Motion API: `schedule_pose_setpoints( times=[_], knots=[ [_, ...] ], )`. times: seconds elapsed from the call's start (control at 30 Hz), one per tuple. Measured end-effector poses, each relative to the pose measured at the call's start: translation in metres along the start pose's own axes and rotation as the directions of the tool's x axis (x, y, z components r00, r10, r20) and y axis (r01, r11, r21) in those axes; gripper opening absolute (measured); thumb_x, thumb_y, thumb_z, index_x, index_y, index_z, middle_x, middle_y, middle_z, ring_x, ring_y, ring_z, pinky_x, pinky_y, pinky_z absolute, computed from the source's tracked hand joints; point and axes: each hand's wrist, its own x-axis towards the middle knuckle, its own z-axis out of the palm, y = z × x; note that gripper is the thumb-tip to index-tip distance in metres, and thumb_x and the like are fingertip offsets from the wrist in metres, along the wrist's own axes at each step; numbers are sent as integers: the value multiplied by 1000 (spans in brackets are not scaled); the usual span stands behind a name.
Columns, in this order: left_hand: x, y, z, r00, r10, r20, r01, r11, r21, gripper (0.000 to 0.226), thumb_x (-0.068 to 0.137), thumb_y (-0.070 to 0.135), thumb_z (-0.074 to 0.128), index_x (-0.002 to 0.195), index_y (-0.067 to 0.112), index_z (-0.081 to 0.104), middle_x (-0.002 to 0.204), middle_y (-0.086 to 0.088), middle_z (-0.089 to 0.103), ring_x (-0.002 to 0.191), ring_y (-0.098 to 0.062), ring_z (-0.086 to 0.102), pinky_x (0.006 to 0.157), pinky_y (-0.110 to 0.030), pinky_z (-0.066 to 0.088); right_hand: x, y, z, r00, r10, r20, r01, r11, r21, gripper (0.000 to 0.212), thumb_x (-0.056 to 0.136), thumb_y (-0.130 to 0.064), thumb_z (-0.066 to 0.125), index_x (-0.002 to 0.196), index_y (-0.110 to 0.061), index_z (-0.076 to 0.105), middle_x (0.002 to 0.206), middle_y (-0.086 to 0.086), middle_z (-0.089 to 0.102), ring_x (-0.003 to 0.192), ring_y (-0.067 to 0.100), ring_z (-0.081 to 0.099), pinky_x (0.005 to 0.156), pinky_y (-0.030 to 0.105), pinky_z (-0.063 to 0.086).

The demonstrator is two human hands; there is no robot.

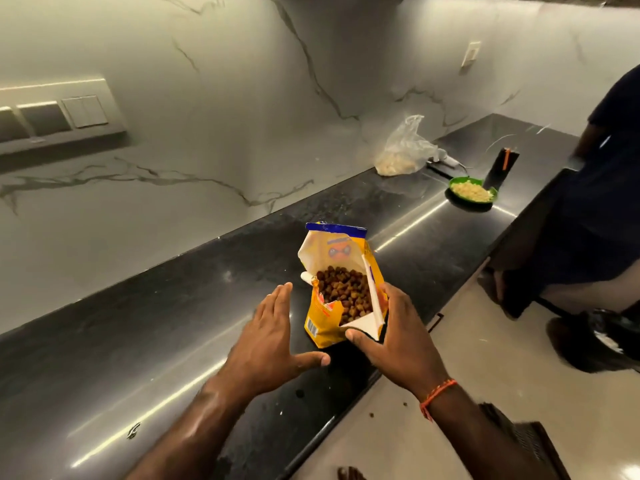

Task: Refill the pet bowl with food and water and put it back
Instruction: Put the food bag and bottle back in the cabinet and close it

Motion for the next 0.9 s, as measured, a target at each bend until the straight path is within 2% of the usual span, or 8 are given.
schedule_pose_setpoints(
  times=[0.13, 0.2, 0.33, 0.5, 0.57, 0.7, 0.8, 0.9],
  knots=[
    [31, 7, 19, 997, -52, 54, 53, 998, -24, 139, 60, 84, 65, 156, 23, -15, 167, 3, -7, 153, -18, 2, 121, -33, 16, 42, 26, 4, 996, -16, 93, 13, 999, 35, 113, 66, -72, 76, 152, -32, 15, 155, -7, 25, 139, 17, 40, 105, 49, 50],
    [46, 11, 29, 995, -63, 72, 68, 995, -67, 141, 58, 81, 71, 155, 26, -16, 167, 5, -4, 152, -17, 6, 120, -33, 18, 61, 40, 8, 975, -63, 214, 49, 996, 70, 130, 62, -77, 78, 157, -32, 1, 164, -11, 9, 150, 18, 25, 115, 49, 42],
    [73, 13, 54, 988, -127, 82, 141, 972, -189, 151, 50, 74, 82, 153, 31, -19, 166, 6, 2, 151, -14, 14, 121, -33, 23, 98, 65, 10, 833, -176, 524, 164, 984, 70, 159, 51, -75, 87, 152, -38, -31, 166, -16, -20, 157, 15, -6, 125, 53, 19],
    [93, 14, 80, 981, -185, 65, 196, 907, -374, 150, 44, 63, 90, 143, 53, -22, 156, 10, 34, 139, -12, 40, 109, -38, 45, 144, 90, 5, 749, -239, 618, 178, 971, 159, 171, 41, -54, 101, 154, -40, -28, 166, -17, 3, 153, 3, 13, 125, 39, 25],
    [95, 17, 86, 979, -202, 39, 200, 891, -407, 147, 45, 58, 91, 135, 59, -24, 151, 12, 37, 136, -10, 41, 108, -35, 44, 157, 99, 9, 717, -250, 651, 179, 968, 175, 170, 46, -43, 102, 152, -42, -31, 166, -19, 8, 151, 1, 18, 123, 35, 27],
    [103, 19, 92, 981, -194, -10, 160, 837, -523, 147, 47, 46, 96, 131, 70, -22, 142, 28, 36, 129, 4, 43, 106, -28, 45, 164, 109, 28, 703, -245, 667, 151, 969, 196, 165, 56, -34, 100, 147, -45, -37, 154, -13, 37, 133, 9, 50, 107, 28, 45],
    [106, 17, 95, 980, -198, -21, 141, 764, -630, 148, 48, 39, 98, 146, 57, -11, 143, 21, 47, 128, 1, 52, 102, -34, 52, 158, 113, 39, 738, -254, 625, 125, 962, 243, 164, 58, -38, 99, 148, -40, -38, 150, -22, 36, 131, 10, 55, 106, 36, 51],
    [104, 20, 94, 979, -181, -89, 86, 773, -629, 136, 57, 39, 95, 149, 53, -5, 148, 28, 38, 132, 9, 44, 109, -24, 44, 157, 115, 44, 753, -320, 575, 194, 943, 271, 162, 62, -45, 96, 149, -28, -40, 160, -30, 15, 141, 6, 42, 113, 42, 44]
  ],
)
